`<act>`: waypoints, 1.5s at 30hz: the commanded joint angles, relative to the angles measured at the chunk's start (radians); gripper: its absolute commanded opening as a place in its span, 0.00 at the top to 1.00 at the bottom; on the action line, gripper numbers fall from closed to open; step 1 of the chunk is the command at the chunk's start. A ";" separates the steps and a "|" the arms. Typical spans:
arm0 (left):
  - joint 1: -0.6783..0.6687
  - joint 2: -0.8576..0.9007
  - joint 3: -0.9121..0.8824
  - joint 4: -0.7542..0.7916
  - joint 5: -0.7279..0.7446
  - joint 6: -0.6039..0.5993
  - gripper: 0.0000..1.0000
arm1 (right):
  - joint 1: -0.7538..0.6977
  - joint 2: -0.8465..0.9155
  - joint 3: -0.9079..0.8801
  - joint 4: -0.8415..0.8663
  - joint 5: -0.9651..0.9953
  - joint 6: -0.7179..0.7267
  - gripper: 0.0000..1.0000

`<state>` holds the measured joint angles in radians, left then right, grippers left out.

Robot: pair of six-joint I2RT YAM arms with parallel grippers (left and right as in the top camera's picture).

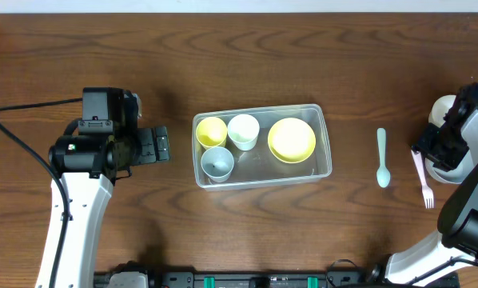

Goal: Pack container
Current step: 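Grasp the light-blue bowl with the right gripper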

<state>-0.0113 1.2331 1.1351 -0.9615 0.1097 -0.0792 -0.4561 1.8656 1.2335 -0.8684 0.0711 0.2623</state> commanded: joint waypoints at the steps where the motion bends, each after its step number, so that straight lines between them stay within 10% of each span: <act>1: 0.002 -0.003 0.001 -0.002 0.011 -0.009 0.02 | -0.008 0.008 -0.032 0.018 0.000 0.006 0.54; 21: 0.002 -0.003 0.001 -0.002 0.011 -0.009 0.02 | -0.008 0.008 -0.044 0.040 -0.001 0.007 0.98; 36: 0.002 -0.003 0.001 -0.002 0.011 -0.009 0.02 | 0.040 -0.146 0.044 -0.013 -0.193 -0.097 0.99; 45: 0.002 -0.003 0.001 -0.001 0.011 -0.009 0.02 | 0.344 -0.420 0.147 -0.056 -0.278 -0.306 0.99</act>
<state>-0.0113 1.2331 1.1351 -0.9611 0.1097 -0.0792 -0.2241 1.5082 1.3548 -0.9157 -0.1463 0.0677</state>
